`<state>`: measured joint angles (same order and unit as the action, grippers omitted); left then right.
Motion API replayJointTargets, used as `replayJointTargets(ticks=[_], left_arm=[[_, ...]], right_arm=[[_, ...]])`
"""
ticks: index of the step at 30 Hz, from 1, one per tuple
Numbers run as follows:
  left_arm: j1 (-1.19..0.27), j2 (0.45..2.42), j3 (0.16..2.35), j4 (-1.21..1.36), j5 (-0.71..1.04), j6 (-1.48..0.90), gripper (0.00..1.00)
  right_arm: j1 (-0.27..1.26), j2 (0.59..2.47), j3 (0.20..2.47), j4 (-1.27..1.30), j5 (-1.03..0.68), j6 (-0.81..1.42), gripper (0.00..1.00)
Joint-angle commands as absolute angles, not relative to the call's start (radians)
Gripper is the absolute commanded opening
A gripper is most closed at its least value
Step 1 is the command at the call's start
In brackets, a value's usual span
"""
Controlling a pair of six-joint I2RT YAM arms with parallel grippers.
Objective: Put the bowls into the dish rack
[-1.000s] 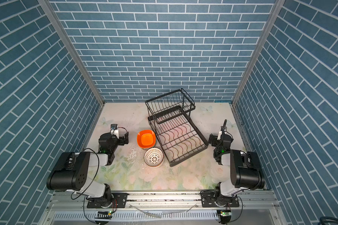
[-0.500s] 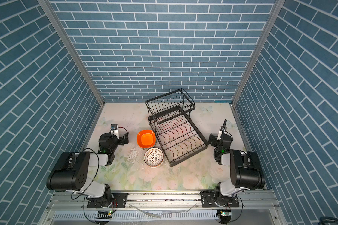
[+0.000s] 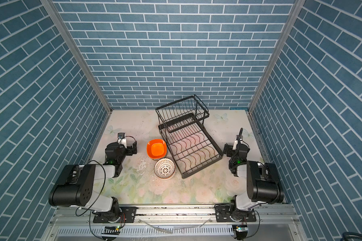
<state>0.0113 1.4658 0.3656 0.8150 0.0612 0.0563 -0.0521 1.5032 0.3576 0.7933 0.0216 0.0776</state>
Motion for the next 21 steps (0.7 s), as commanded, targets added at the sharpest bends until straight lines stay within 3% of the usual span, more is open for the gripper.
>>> replayJointTargets(ticks=[1,9,16,21], left_arm=[[0.018,1.384,0.441,0.657,0.026,0.043,1.00],[0.018,1.273,0.554,0.379,-0.141,-0.097,1.00],[0.015,1.235,0.686,0.054,-0.062,-0.263,1.00],[-0.030,1.171,0.693,-0.109,-0.061,-0.405,1.00]], right_arm=[[-0.048,1.430,0.446,0.671,0.045,0.063,0.99],[-0.045,1.296,0.544,0.343,0.111,0.190,0.98],[-0.033,1.210,0.663,0.009,0.081,0.356,0.98],[0.047,1.155,0.712,-0.175,0.152,0.394,0.95]])
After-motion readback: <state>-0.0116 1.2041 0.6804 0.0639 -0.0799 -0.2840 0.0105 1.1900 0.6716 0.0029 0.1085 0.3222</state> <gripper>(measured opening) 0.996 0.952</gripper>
